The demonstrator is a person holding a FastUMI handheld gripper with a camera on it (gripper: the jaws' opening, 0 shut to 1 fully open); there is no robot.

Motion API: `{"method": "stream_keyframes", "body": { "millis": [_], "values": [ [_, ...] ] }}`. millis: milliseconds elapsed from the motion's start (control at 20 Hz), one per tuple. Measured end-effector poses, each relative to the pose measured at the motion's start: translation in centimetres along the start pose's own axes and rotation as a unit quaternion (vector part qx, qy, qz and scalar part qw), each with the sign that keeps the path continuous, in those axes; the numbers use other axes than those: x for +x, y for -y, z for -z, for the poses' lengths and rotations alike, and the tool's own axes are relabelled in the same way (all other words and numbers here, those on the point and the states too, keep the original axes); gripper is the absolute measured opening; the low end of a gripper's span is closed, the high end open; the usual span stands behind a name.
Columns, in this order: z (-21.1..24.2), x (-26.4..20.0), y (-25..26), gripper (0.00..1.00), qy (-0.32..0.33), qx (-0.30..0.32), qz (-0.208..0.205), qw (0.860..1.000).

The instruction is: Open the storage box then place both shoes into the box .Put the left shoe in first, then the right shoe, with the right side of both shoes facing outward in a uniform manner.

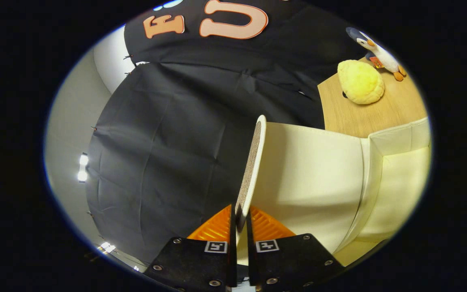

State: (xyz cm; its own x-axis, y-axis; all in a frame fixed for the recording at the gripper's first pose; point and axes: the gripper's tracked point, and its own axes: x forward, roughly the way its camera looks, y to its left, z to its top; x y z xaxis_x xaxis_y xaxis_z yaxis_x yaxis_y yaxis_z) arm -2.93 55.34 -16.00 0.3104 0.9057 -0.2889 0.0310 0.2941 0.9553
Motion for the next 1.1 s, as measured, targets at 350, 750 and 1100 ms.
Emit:
{"method": "stream_keyframes", "body": {
  "millis": [350, 750, 1100],
  "values": [
    [-1.6, -4.6, 4.3, 0.63, 0.042, -0.048, 0.051, 0.997],
    [-3.5, -15.4, 13.5, 0.87, 0.105, -0.137, 0.18, 0.968],
    [-2.6, -24.5, 22.4, 0.91, 0.127, -0.182, 0.302, 0.927]
  ]
}}
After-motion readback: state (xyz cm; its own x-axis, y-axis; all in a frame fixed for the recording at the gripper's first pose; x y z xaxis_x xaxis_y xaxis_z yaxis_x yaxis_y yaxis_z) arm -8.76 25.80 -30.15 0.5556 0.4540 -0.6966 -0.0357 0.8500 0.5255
